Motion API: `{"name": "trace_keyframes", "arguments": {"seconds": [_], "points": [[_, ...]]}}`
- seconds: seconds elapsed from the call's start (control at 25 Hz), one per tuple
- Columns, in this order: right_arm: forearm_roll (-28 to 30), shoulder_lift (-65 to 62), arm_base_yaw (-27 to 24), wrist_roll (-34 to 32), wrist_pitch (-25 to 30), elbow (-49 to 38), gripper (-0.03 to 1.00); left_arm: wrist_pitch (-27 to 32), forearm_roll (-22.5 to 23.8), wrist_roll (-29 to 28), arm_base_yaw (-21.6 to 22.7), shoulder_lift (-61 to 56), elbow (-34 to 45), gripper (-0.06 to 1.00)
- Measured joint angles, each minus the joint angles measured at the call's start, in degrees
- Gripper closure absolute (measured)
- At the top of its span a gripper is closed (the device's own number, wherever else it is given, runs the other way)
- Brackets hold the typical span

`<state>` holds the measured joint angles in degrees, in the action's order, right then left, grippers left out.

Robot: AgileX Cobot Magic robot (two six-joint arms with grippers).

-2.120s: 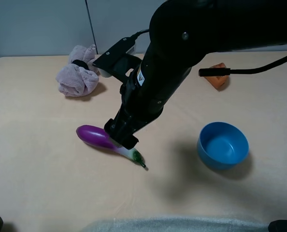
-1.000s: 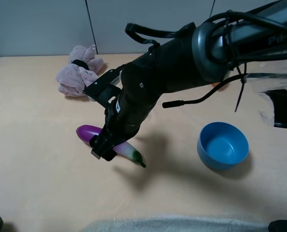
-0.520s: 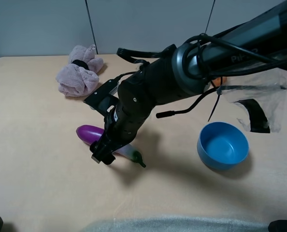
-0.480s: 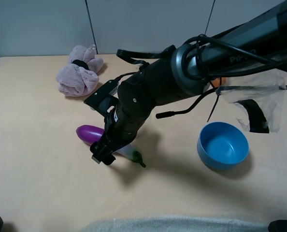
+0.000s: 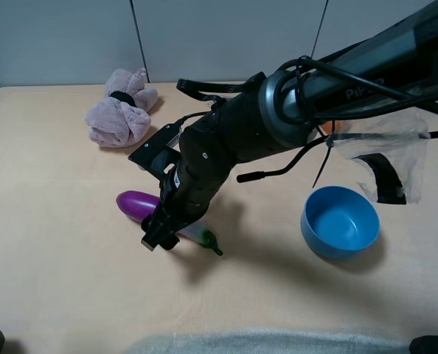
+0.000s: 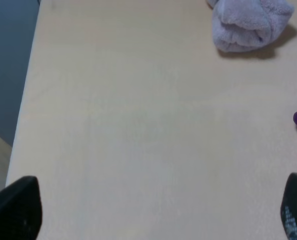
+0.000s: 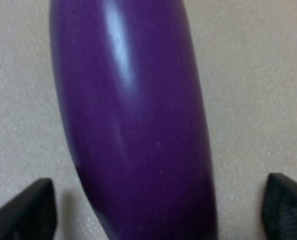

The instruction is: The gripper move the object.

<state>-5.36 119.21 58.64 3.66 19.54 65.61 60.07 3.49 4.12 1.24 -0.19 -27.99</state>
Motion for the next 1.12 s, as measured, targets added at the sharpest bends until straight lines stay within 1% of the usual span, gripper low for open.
{"name": "trace_keyframes", "arguments": {"seconds": [0.28,1.12], "points": [[0.4,0.0,0.0,0.0,0.0,0.0,0.62,0.0,0.0,0.0,0.0,0.0,0.0,-0.01],[1.1,-0.1,0.0,0.0,0.4,0.0,0.62,0.0,0.0,0.0,0.0,0.0,0.0,-0.01]]}}
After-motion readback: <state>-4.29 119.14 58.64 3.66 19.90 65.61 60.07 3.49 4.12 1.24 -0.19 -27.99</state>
